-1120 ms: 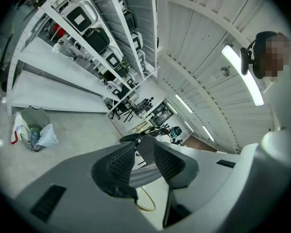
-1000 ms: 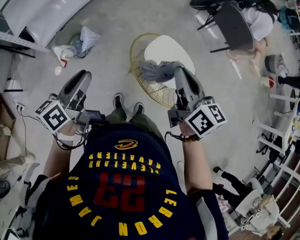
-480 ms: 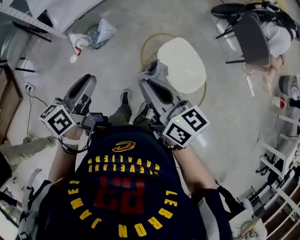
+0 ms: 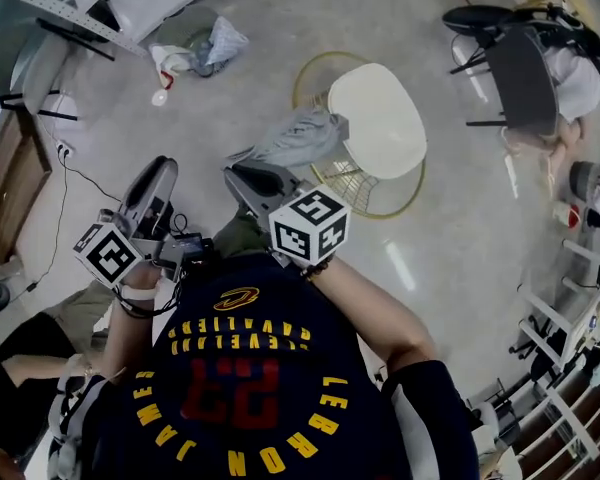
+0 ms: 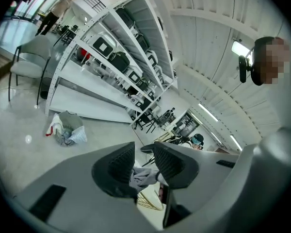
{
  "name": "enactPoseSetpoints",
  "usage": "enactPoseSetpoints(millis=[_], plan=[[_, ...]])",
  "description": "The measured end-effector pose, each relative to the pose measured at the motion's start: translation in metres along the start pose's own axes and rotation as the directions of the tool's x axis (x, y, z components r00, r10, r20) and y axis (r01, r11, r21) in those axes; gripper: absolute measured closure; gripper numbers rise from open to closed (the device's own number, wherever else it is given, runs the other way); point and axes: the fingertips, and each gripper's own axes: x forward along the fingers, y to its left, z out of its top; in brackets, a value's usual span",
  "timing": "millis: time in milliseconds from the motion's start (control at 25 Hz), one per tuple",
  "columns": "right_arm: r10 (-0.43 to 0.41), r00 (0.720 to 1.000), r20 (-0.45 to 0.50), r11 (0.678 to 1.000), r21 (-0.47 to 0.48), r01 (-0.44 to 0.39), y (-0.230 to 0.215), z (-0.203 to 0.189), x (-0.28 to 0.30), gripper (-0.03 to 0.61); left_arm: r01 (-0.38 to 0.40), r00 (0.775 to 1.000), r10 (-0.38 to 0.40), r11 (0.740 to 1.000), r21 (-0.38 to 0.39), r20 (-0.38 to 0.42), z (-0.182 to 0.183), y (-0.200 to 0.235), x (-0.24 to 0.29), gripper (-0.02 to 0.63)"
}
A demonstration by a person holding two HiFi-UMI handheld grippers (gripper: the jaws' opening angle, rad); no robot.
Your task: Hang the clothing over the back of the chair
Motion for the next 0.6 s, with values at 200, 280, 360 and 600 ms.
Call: enactPoseSetpoints(millis=[200,280,360,600], plan=[[-0.066,0.989,-0.136,0.998,0.015,0.069,-0.027,-0.051,0.03,0.56,-0.005,1.0,0.005,1.0,-0.016,-0.017,-0.001,0.013,-0.007,0.485],[-0.095,0.978,-0.187,0.995,0.021,0.101,-0.04,-0.072,0.04,0.56,0.008,1.0,-0.008,1.0,-0.017,-0.024,0.003,0.015,-0.004,0.485],[-0.118,0.965,-0.233,0.991,0.028,0.128,-0.051,-0.092,0.052,0.56,0.02,0.999,-0.021,1.0,-0.011,-0.025,0.01,0.019,-0.002,0.485],[-0.094,0.923,-0.373,0.991,0.055,0.124,-0.058,-0.146,0.1,0.56,-0.008,0.999,0.008,1.0,-0.015,-0.034,0.034,0.05,-0.011,0.485]])
